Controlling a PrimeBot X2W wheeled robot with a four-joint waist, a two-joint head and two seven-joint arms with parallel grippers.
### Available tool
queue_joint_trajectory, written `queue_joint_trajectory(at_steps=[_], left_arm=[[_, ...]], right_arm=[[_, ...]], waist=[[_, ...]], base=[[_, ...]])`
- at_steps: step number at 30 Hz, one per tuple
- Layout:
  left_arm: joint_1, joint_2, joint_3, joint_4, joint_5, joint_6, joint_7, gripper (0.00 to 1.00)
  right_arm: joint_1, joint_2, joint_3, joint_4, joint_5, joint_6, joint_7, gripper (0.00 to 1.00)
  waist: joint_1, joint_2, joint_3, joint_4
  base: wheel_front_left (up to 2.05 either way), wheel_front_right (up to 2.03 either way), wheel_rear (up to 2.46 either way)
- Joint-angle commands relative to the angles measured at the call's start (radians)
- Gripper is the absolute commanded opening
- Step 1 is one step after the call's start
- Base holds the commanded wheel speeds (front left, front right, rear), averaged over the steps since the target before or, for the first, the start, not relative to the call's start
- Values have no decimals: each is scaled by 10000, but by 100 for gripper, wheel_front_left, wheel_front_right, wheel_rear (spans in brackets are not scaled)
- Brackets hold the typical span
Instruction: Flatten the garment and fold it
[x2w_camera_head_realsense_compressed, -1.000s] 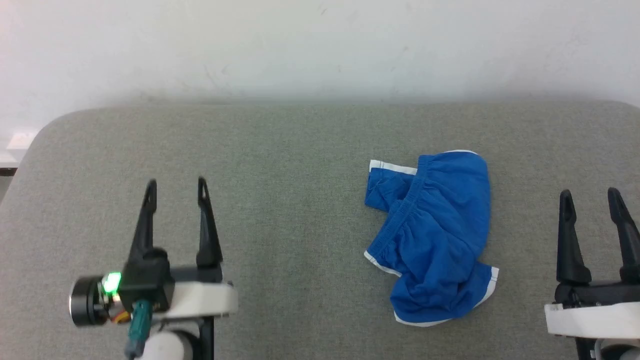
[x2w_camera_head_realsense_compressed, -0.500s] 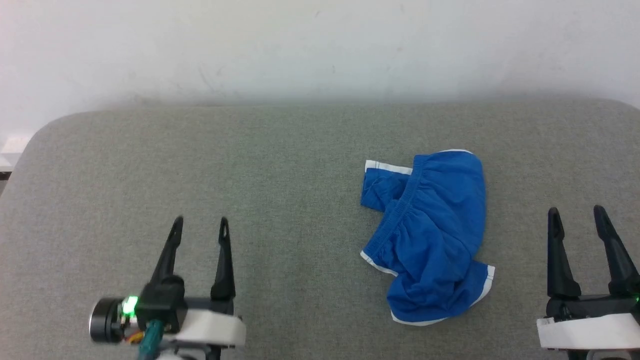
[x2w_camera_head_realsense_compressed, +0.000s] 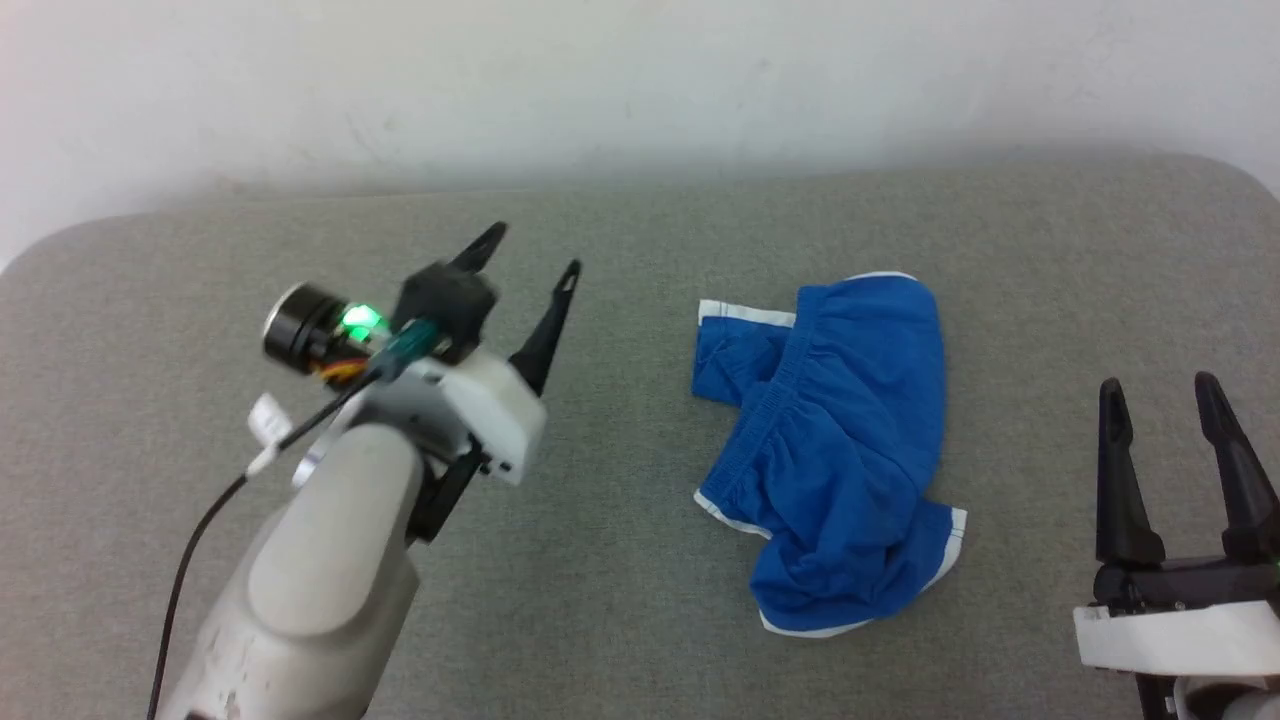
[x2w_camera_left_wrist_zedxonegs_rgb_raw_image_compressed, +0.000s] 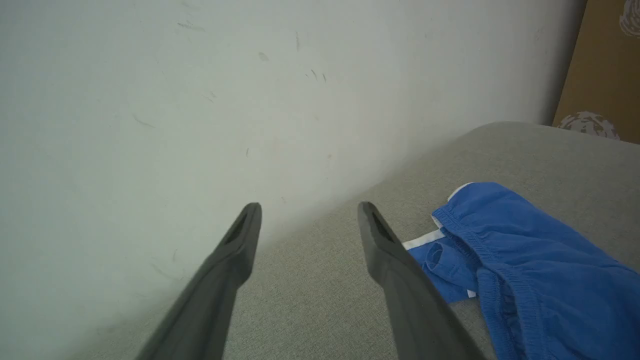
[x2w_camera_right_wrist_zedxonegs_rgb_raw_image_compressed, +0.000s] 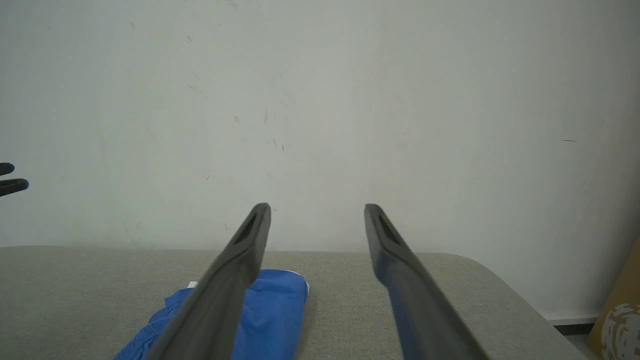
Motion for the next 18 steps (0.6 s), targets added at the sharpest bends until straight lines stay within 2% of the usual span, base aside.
queue_joint_trajectory(at_steps=[1, 4, 10, 14, 18], left_arm=[[-392, 99, -348, 165, -193, -59, 348, 100], [-1218, 433, -2078, 474, -1440, -72, 1840, 100], [-2753, 1368, -4831, 346, -3975, -76, 4266, 100], [-3605, 1743, -6571, 27, -5315, -77, 5534, 100], [-4380, 2015, -8199, -113, -6154, -77, 6398, 100]], right_arm=[[-170, 28, 0, -26, -64, -19, -47, 100], [-295, 28, 10, -25, -66, -19, -47, 100], [-596, 28, 34, 19, 12, -19, -47, 100], [-790, 28, 45, 43, 80, -19, -47, 100], [-1036, 28, 103, 66, 175, -19, -47, 100]], waist=[[-1, -1, 180, -199], [-1, -1, 340, -427], [-1, -1, 738, -929], [-1, -1, 1066, -1262], [-1, -1, 1429, -1632]], base=[[0, 0, 0], [0, 0, 0], [0, 0, 0], [0, 0, 0], [0, 0, 0]])
